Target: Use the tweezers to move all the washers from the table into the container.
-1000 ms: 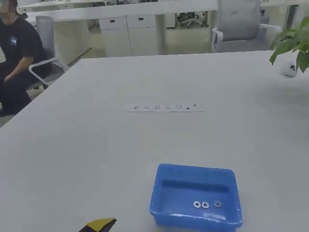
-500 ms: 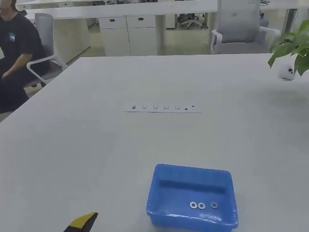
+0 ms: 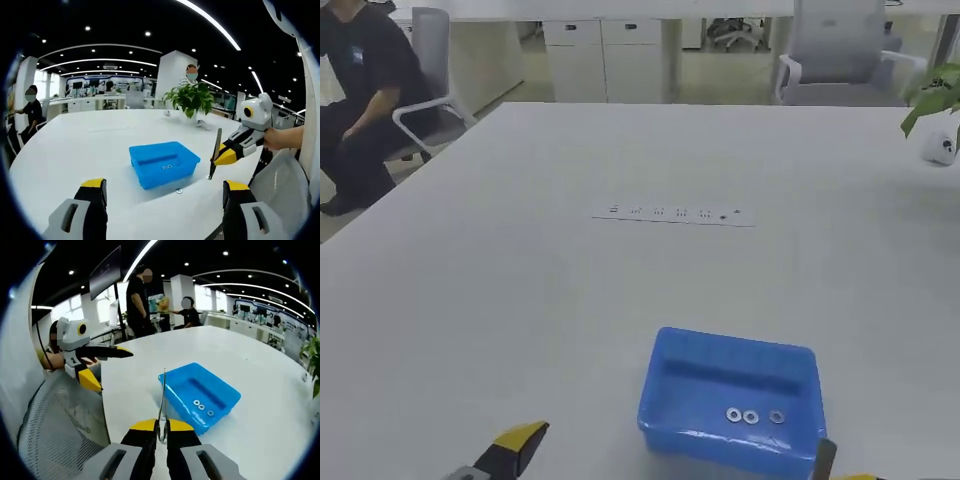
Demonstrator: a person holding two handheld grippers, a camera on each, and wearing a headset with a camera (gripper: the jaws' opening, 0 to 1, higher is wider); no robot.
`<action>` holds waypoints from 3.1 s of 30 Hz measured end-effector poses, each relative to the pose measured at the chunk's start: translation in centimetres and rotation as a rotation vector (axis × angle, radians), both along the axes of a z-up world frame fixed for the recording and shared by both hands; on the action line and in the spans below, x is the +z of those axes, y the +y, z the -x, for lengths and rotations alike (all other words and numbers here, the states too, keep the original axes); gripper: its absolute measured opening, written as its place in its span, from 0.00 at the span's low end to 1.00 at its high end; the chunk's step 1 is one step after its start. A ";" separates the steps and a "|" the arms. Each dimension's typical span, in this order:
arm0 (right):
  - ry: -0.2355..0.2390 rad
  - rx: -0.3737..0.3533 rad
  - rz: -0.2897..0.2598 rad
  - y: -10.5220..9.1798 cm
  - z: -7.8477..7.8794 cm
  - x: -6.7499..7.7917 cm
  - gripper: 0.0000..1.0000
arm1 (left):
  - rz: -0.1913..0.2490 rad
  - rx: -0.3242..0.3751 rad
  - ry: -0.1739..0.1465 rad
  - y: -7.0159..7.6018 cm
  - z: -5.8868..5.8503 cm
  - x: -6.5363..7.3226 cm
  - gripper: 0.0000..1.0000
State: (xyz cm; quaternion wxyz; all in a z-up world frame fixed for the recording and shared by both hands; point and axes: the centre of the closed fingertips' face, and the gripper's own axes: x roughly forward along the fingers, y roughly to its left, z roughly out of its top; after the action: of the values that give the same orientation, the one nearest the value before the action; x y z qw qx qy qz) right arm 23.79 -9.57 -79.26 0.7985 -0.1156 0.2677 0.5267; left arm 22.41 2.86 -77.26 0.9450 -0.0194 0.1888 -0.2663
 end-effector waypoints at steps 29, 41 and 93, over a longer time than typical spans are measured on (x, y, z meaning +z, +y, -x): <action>0.087 -0.171 -0.328 1.8 -7.2 7.6 0.03 | -0.030 0.044 -0.029 1.2 -0.1 0.3 0.97; 0.101 -0.155 -0.245 4.8 -10.4 4.5 0.03 | -0.069 0.026 -0.016 1.0 0.1 -0.2 0.95; 0.061 -0.057 -0.307 5.5 -2.8 -0.1 0.03 | -0.090 -0.004 -0.029 0.8 0.3 -0.2 0.94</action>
State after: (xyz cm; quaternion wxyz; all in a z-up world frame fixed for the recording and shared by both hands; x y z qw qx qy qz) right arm 26.56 -4.05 -79.38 0.8129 0.0315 0.2112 0.5418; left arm 22.15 3.61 -77.44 0.9470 0.0273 0.1869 -0.2599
